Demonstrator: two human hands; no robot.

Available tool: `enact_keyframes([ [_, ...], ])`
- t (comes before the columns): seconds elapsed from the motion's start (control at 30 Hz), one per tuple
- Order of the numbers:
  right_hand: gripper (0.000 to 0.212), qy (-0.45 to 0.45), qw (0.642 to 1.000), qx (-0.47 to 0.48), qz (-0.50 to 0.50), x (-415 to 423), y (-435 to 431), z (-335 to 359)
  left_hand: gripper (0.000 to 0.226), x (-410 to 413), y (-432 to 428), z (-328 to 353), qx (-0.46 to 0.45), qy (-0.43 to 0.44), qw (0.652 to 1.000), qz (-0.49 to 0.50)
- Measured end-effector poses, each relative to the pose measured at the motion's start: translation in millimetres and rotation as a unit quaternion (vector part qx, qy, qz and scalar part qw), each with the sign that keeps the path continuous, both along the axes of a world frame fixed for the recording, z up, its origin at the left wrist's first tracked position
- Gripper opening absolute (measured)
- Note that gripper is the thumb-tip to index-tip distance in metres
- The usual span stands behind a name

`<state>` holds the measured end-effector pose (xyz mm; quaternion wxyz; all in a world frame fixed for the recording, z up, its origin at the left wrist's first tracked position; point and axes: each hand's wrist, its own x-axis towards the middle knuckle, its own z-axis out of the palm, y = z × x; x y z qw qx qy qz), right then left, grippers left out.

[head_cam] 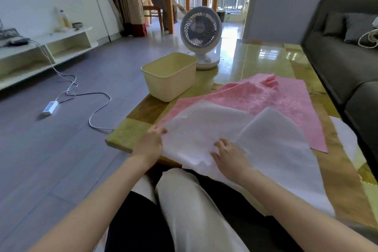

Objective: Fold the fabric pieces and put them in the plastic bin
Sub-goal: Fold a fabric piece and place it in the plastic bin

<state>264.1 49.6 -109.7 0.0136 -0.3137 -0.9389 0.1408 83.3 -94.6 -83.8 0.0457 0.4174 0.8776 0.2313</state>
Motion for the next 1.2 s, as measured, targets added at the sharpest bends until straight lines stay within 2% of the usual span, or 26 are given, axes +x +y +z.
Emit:
enact_keyframes([
  [0.1, 0.038, -0.063, 0.998, -0.019, -0.013, 2.0, 3.3, -4.1, 0.037, -11.4, -16.2, -28.2, -0.174, -0.013, 0.984, 0.029],
  [0.17, 0.036, -0.084, 0.996, -0.018, -0.015, 4.0, 11.9, -1.2, 0.034, -14.3, -16.0, -32.1, -0.231, 0.011, 0.972, 0.045],
  [0.27, 0.035, -0.063, 0.997, 0.0, -0.033, 4.1, 33.9, 6.3, 0.029, -18.6, 0.2, -22.7, -0.17, 0.046, 0.982, 0.061],
  [0.4, 0.037, -0.03, 0.998, 0.032, -0.043, -4.0, 69.3, 13.5, 0.025, -23.6, 39.6, -12.0, -0.074, 0.034, 0.997, 0.008],
  [0.5, 0.041, -0.023, 0.998, 0.017, -0.056, -16.2, 93.6, 18.3, 0.034, -28.2, 77.0, -9.2, -0.083, 0.014, 0.996, -0.02],
  [0.6, 0.045, -0.015, 0.997, 0.0, -0.079, -27.5, 113.9, 20.7, 0.05, -35.0, 113.0, -17.0, -0.13, -0.026, 0.991, -0.008],
  [0.73, 0.045, -0.062, 0.992, -0.021, -0.109, -37.8, 137.9, 16.8, 0.071, -41.6, 143.2, -36.9, -0.136, -0.11, 0.983, 0.059],
  [0.83, 0.046, -0.105, 0.984, -0.029, -0.139, -45.9, 149.3, 10.6, 0.077, -42.1, 151.5, -41.9, -0.12, -0.127, 0.982, 0.065],
  [0.97, 0.051, -0.139, 0.977, -0.016, -0.159, -59.7, 154.3, 8.1, 0.062, -43.2, 153.6, -39.4, -0.098, -0.147, 0.984, 0.035],
  [1.1, 0.037, -0.163, 0.975, 0.029, -0.151, -66.3, 154.4, 12.6, 0.02, -43.7, 147.6, -32.2, -0.058, -0.15, 0.987, -0.008],
  [1.2, 0.026, -0.092, 0.982, 0.046, -0.159, -72.1, 154.6, 20.9, 0.014, -45.2, 140.9, -17.2, -0.003, -0.104, 0.994, -0.03],
])
